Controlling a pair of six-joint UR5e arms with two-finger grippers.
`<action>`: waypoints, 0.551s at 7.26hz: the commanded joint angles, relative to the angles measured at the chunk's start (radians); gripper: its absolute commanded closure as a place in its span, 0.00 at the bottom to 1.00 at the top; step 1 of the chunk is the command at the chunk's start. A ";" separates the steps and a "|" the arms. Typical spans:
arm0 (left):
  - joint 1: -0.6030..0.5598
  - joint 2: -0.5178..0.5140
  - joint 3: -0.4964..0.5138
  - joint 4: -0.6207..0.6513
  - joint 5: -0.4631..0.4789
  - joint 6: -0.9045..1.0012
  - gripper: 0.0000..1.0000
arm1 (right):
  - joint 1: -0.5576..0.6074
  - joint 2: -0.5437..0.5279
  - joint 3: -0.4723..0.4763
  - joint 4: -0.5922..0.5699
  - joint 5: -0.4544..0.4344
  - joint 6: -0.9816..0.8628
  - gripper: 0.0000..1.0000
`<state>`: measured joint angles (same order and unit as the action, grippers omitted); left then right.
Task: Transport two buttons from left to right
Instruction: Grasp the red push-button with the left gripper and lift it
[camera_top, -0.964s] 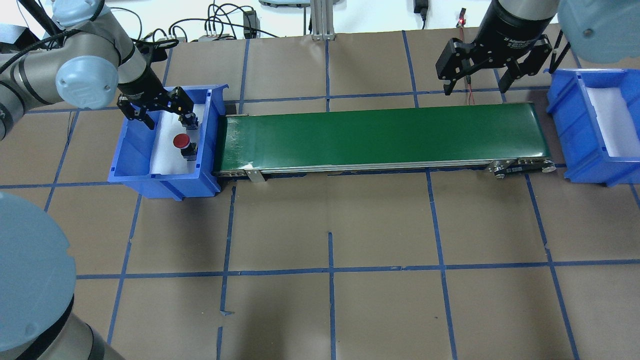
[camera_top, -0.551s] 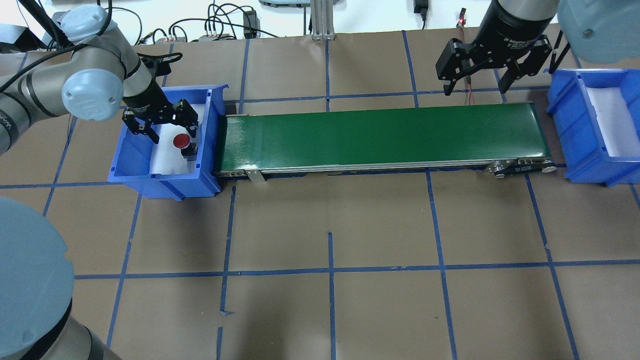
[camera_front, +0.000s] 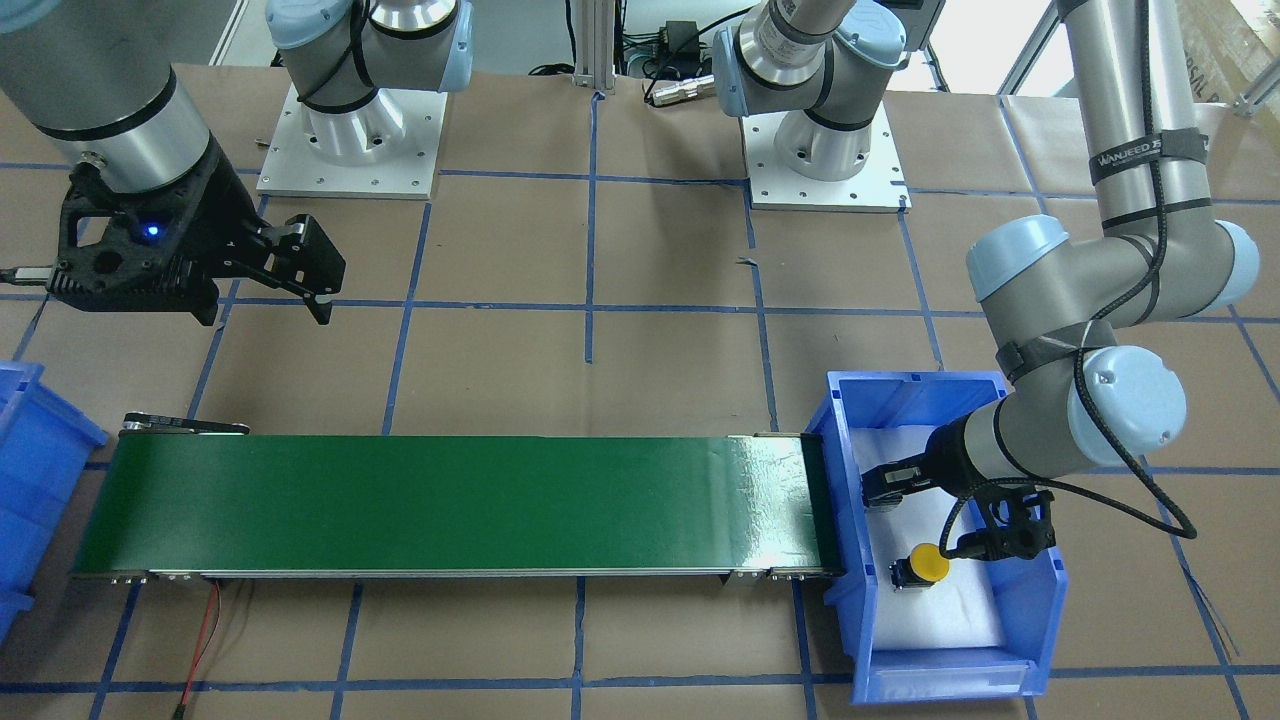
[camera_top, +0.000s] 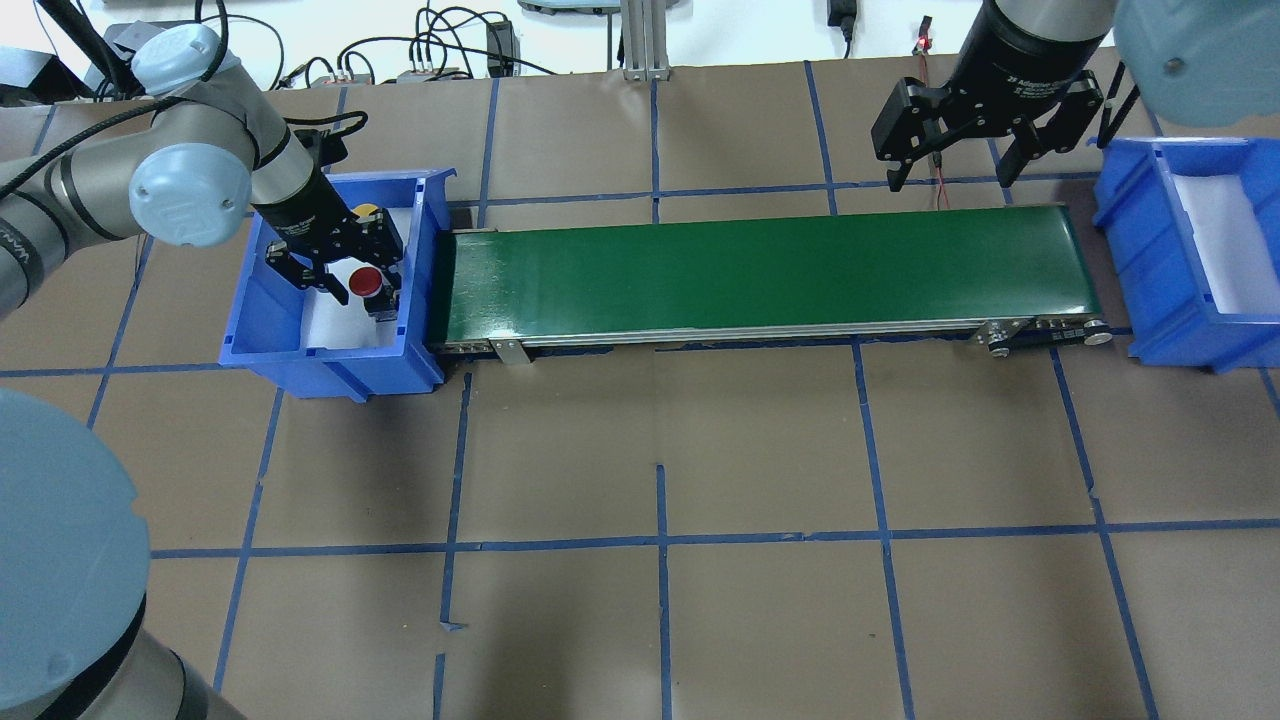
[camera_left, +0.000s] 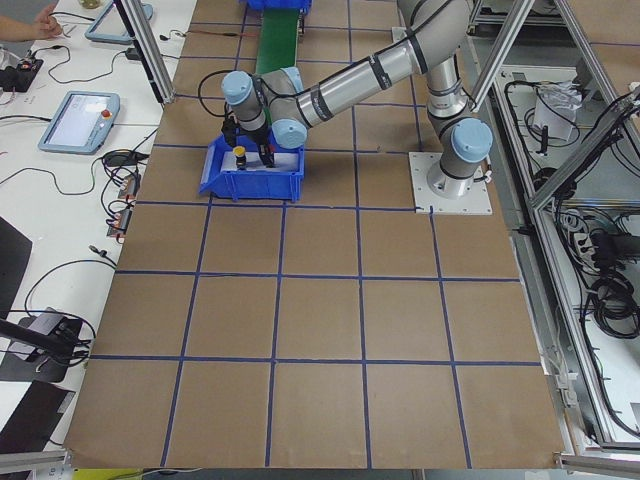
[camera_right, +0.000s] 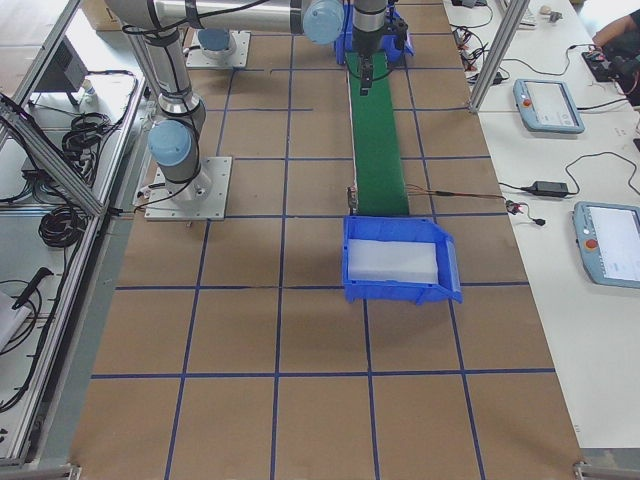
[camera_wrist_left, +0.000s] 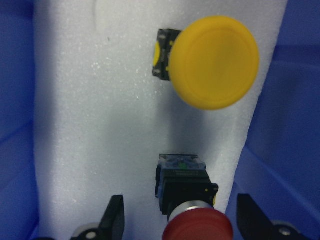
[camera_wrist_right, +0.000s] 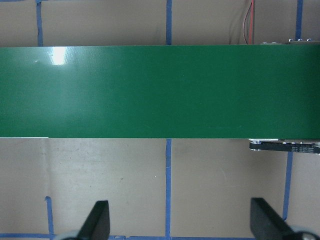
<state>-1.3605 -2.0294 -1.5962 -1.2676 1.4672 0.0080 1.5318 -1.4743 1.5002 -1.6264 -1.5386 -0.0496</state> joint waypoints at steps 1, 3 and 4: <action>0.000 0.006 0.007 -0.006 0.005 0.000 0.63 | 0.001 0.002 0.000 -0.001 0.002 0.001 0.00; 0.001 0.012 0.015 -0.006 0.013 0.001 0.65 | -0.004 0.005 -0.002 -0.001 0.002 0.001 0.00; 0.000 0.040 0.037 -0.039 0.028 0.018 0.65 | -0.004 0.005 0.000 0.000 0.002 -0.001 0.00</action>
<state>-1.3596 -2.0133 -1.5792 -1.2806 1.4810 0.0126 1.5286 -1.4706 1.4997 -1.6265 -1.5375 -0.0497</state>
